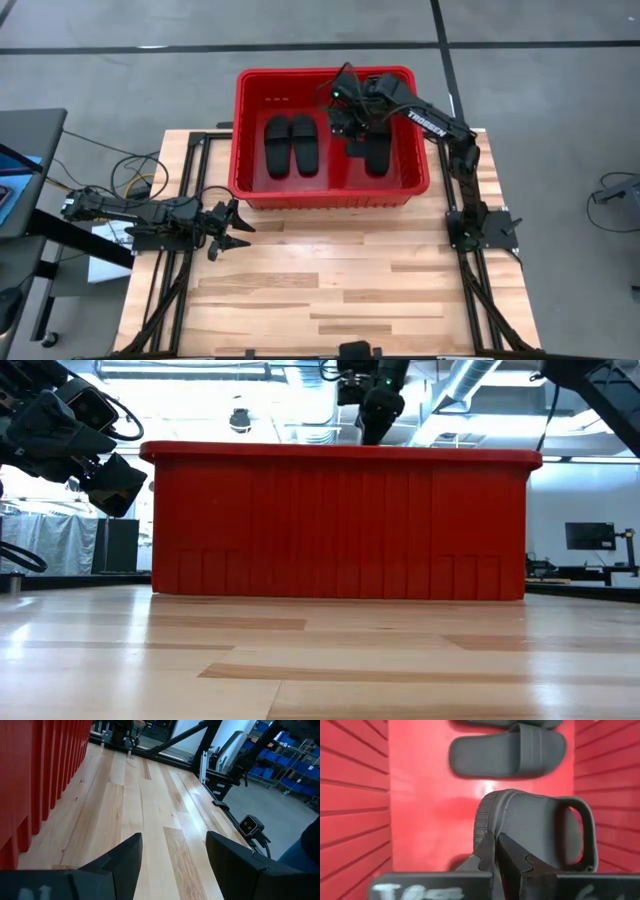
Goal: Pick and place slides into bin
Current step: Put the black slide into the red bin
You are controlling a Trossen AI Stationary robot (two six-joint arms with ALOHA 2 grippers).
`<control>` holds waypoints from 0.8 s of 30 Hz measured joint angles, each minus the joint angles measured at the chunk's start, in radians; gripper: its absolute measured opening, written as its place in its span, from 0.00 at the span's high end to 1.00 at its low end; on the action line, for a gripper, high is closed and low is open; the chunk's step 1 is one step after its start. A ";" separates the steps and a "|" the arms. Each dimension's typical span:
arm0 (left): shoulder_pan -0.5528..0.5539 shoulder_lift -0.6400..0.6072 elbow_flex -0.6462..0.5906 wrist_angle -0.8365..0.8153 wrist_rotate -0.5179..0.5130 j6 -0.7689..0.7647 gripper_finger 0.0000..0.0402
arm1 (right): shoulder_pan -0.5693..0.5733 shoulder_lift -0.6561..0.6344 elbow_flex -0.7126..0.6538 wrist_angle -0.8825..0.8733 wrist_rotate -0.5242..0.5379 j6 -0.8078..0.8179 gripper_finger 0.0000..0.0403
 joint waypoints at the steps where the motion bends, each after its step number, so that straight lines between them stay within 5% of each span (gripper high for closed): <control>1: 0.000 0.000 0.000 0.000 0.000 0.000 0.48 | -0.008 0.000 0.000 -0.002 0.000 0.000 1.00; 24: 0.000 0.000 0.000 0.000 0.000 0.000 0.48 | -0.117 0.000 0.000 0.060 -0.119 -0.031 1.00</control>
